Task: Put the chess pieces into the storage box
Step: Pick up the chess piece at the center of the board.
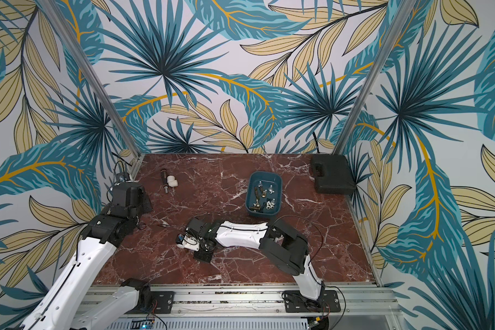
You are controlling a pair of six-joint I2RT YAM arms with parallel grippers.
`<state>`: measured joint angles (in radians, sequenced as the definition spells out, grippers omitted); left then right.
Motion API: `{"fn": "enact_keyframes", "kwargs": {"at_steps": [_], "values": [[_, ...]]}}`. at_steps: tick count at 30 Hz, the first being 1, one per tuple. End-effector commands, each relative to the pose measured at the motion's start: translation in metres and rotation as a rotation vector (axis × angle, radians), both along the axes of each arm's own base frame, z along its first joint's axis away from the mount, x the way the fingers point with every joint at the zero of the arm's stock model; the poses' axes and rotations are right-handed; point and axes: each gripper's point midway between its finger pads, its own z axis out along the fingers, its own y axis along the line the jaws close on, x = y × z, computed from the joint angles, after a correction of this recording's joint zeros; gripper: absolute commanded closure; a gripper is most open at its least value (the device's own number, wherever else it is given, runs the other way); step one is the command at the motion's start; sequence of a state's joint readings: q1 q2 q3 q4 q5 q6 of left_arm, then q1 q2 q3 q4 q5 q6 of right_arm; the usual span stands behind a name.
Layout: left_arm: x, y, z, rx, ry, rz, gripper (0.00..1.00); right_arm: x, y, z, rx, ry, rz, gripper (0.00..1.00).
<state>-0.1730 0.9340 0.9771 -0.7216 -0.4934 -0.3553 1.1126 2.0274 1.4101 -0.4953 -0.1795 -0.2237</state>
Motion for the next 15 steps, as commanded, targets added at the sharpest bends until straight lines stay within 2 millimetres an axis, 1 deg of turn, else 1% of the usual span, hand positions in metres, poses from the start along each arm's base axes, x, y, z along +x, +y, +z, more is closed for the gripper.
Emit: {"fn": "enact_keyframes", "kwargs": {"at_steps": [1, 4, 6, 8, 11, 13, 15], "values": [[0.003, 0.000, 0.000, -0.006, -0.009, -0.008, 0.56, -0.005, -0.007, -0.001, -0.029, 0.001, 0.015, 0.85], [0.005, -0.003, 0.001, -0.014, -0.015, -0.022, 0.56, -0.002, -0.011, 0.015, -0.010, -0.020, -0.007, 0.94], [0.008, -0.007, 0.001, -0.025, -0.013, -0.043, 0.56, 0.001, -0.015, 0.032, 0.022, -0.022, -0.037, 0.95], [0.011, -0.012, -0.002, -0.040, -0.003, -0.062, 0.56, 0.013, -0.024, 0.052, 0.060, -0.032, -0.104, 0.96], [0.017, -0.021, -0.010, -0.068, 0.029, -0.099, 0.56, 0.043, -0.051, 0.083, 0.116, -0.047, -0.267, 0.96], [0.023, -0.027, -0.017, -0.089, 0.051, -0.124, 0.56, 0.071, -0.078, 0.102, 0.141, -0.081, -0.409, 0.96], [0.029, -0.035, -0.025, -0.118, 0.081, -0.151, 0.56, 0.101, -0.112, 0.118, 0.146, -0.121, -0.569, 0.96]]}}
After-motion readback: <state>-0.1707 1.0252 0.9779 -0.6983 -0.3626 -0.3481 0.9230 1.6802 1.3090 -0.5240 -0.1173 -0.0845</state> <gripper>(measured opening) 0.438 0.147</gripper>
